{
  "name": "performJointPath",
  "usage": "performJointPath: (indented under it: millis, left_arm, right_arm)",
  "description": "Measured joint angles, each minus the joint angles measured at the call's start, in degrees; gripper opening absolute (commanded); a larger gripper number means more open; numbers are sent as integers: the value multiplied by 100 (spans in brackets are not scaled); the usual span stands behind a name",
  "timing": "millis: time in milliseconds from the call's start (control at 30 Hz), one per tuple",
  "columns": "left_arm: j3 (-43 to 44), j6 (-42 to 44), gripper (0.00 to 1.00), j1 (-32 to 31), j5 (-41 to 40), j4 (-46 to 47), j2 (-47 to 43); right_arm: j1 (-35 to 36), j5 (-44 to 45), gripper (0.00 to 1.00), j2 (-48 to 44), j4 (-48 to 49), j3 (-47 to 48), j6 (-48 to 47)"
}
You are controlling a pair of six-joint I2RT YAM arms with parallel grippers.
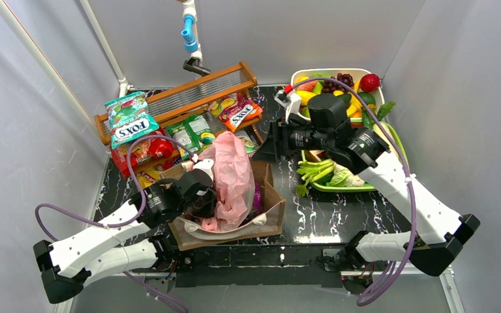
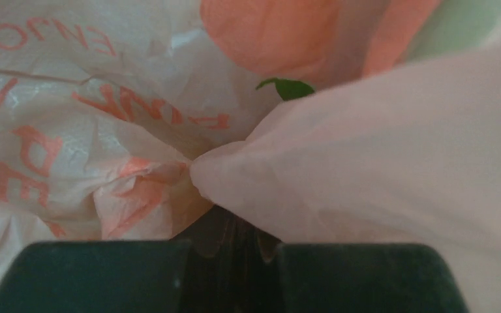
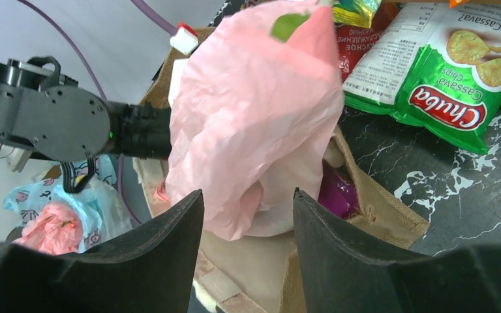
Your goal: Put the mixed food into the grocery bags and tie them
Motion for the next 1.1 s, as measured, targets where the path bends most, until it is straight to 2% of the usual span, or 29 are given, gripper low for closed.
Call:
performJointPath:
  millis: [433,733,767,933,1100]
  left_arm:
    - [-1097,-291,0,-2,595,925,153]
    - [-1215,-289,0,-2,929,1327,798]
    - [-1176,-282,1,-2,931,1290,817]
    - [-734,-227,29,-2,909,636,859]
    - [179,-177,39,-2,804,-221,752]
  right_arm:
    - [417,470,59,973,-199,723,-52]
    - [446,973,64,1005,-610,723,-282]
    - [446,1058,64,1001,-660,719,-313]
    - [446,1388,66,901,-960,608,-461]
    - [446,1613,66,723,-1270,389,-472]
